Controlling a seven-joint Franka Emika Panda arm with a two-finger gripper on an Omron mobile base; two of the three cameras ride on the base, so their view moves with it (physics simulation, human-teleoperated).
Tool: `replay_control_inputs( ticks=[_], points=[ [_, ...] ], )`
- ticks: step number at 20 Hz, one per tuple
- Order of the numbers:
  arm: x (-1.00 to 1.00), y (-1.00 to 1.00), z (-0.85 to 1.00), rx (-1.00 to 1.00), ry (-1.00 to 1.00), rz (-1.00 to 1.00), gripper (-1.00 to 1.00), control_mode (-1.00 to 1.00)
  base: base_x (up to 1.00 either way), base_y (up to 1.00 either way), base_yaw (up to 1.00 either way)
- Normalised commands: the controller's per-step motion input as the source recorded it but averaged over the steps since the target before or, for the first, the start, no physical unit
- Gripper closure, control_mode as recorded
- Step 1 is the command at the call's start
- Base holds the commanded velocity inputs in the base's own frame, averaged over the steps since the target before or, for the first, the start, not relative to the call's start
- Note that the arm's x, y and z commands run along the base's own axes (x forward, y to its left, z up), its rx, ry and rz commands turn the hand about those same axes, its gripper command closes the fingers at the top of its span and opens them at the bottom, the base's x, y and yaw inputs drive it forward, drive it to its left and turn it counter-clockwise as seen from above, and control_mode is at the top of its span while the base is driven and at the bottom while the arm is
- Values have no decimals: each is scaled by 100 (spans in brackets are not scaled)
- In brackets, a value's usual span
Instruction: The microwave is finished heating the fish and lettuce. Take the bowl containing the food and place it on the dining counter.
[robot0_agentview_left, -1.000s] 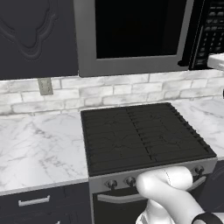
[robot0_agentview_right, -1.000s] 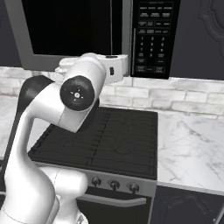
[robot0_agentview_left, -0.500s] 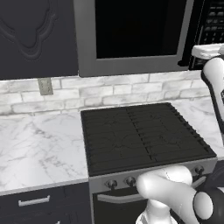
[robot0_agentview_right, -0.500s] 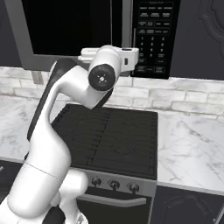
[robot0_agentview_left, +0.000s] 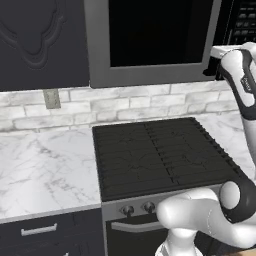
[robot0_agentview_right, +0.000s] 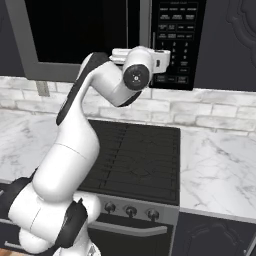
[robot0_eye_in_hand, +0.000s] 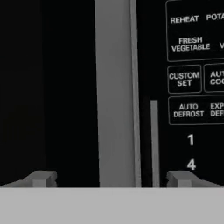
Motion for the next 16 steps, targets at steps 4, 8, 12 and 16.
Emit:
replay_control_inputs(
  ticks=[4, 8, 12, 16],
  points=[
    [83, -5, 0, 0, 3, 0, -100, -100, 0, 0, 0],
    [90, 0, 0, 0, 2, 0, -100, -100, 0, 0, 0],
    [61, 5, -2, 0, 0, 0, -100, -100, 0, 0, 0],
    [0, 42, -16, 2, -1, -1, -100, -100, 0, 0, 0]
  ],
)
